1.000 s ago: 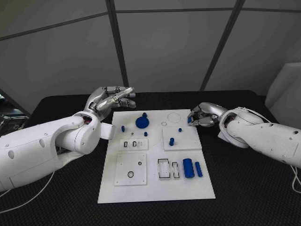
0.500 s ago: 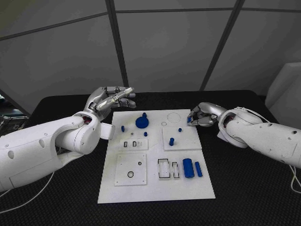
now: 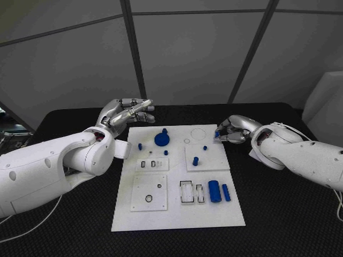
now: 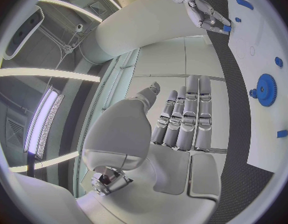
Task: Assemble the parts on the task board
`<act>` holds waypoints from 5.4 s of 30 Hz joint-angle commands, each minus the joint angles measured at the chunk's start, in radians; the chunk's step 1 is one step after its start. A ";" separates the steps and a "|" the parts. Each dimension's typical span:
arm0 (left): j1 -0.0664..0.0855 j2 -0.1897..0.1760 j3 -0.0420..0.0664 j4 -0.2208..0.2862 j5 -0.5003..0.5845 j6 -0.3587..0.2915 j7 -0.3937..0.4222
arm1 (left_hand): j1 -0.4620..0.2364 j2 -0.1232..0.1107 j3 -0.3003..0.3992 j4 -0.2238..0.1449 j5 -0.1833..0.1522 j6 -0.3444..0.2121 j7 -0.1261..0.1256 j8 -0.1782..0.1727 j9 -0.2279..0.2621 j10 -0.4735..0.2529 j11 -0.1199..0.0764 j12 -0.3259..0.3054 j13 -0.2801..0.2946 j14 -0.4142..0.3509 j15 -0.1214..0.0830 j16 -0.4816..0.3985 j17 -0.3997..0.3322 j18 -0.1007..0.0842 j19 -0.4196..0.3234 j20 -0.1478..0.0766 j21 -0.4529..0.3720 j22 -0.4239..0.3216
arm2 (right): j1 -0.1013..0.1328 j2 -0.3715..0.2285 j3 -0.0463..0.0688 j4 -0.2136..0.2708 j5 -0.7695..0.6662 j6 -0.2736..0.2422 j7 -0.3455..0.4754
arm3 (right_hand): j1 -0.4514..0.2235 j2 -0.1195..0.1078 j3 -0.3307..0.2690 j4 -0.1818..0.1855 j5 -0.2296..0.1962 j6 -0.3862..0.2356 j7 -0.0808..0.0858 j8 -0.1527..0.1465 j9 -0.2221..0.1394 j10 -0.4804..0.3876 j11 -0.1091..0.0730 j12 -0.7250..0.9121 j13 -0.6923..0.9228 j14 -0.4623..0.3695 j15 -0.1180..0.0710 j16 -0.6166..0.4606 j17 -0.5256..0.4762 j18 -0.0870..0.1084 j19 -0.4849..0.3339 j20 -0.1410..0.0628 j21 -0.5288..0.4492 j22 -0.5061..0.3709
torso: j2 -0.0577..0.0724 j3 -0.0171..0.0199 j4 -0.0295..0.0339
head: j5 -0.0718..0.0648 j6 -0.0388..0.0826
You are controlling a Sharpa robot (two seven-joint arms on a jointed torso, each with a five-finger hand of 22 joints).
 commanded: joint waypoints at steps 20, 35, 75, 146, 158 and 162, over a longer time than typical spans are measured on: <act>0.002 -0.004 0.001 -0.014 0.026 0.009 0.002 | 0.005 0.006 0.000 -0.004 0.004 -0.004 0.005 -0.006 0.000 -0.007 0.000 -0.002 -0.001 -0.006 0.004 -0.007 0.003 -0.013 -0.006 -0.001 -0.002 -0.001 | 0.027 0.036 0.007 0.267 -0.035 0.000 -0.078 | 0.001 0.007 0.011 -0.002 0.011 0.010 0.000 0.001 0.001 0.008 0.000 0.006 0.084 0.079 -0.001 0.003 0.153 -0.013 0.011 -0.001 0.005 0.114 | -0.019 -0.0088 0.0051 | 0.016 -0.006; 0.004 0.001 0.001 -0.031 0.033 0.007 0.006 | 0.006 0.007 0.001 -0.004 0.004 -0.004 0.005 -0.006 0.000 -0.007 0.000 -0.002 -0.001 -0.006 0.004 -0.007 0.003 -0.013 -0.006 -0.001 -0.001 -0.001 | 0.006 0.187 -0.017 0.254 -0.208 0.030 -0.122 | 0.000 0.006 0.013 -0.003 0.014 0.009 0.000 -0.001 0.000 0.008 0.000 0.005 0.083 0.079 -0.001 0.002 0.151 -0.013 0.011 -0.001 0.005 0.114 | -0.022 -0.0119 0.0099 | 0.042 -0.019; 0.005 0.015 0.001 -0.039 0.033 0.020 -0.002 | 0.006 0.007 0.001 -0.004 0.004 -0.004 0.005 -0.006 0.000 -0.007 0.000 -0.002 -0.001 -0.006 0.004 -0.007 0.003 -0.013 -0.006 -0.001 -0.001 -0.001 | -0.038 0.310 -0.028 0.159 -0.320 0.116 -0.187 | -0.006 0.000 0.018 -0.004 0.014 0.001 0.003 -0.009 -0.003 0.005 0.002 0.002 0.080 0.078 0.002 0.001 0.148 -0.012 0.009 0.000 0.004 0.111 | -0.022 -0.0120 0.0095 | 0.057 -0.041; 0.004 0.021 0.001 -0.040 0.033 0.029 -0.010 | 0.007 0.007 0.001 -0.005 0.003 -0.004 0.005 -0.006 0.000 -0.006 0.000 -0.001 -0.001 -0.006 0.004 -0.008 0.005 -0.013 -0.007 -0.001 -0.001 -0.001 | -0.044 0.319 -0.029 0.142 -0.330 0.132 -0.228 | -0.060 -0.042 0.018 0.016 -0.020 -0.082 0.028 -0.053 -0.008 -0.036 0.024 -0.044 0.034 0.070 0.021 -0.019 0.119 -0.001 -0.027 0.018 -0.020 0.060 | -0.022 -0.0111 0.0098 | 0.052 -0.050; 0.004 0.023 0.001 -0.042 0.033 0.030 -0.010 | 0.007 0.007 0.001 -0.005 0.003 -0.004 0.005 -0.006 0.000 -0.006 0.000 -0.001 -0.001 -0.006 0.004 -0.008 0.005 -0.013 -0.007 -0.001 -0.001 -0.001 | -0.044 0.319 -0.029 0.141 -0.330 0.122 -0.227 | -0.067 -0.051 0.010 0.024 -0.038 -0.108 0.031 -0.055 -0.007 -0.043 0.027 -0.051 0.026 0.069 0.023 -0.022 0.114 0.000 -0.031 0.021 -0.024 0.053 | -0.022 -0.0115 0.0094 | 0.052 -0.051; 0.004 0.023 0.001 -0.042 0.033 0.031 -0.010 | 0.007 0.007 0.001 -0.005 0.003 -0.004 0.005 -0.006 0.000 -0.006 0.000 -0.001 -0.001 -0.006 0.004 -0.008 0.005 -0.013 -0.007 -0.001 -0.001 -0.001 | -0.044 0.318 -0.029 0.142 -0.330 0.115 -0.223 | -0.083 -0.064 -0.006 0.037 -0.082 -0.126 0.033 -0.054 -0.006 -0.043 0.030 -0.050 0.026 0.069 0.026 -0.023 0.113 0.001 -0.031 0.023 -0.025 0.052 | -0.022 -0.0116 0.0093 | 0.052 -0.051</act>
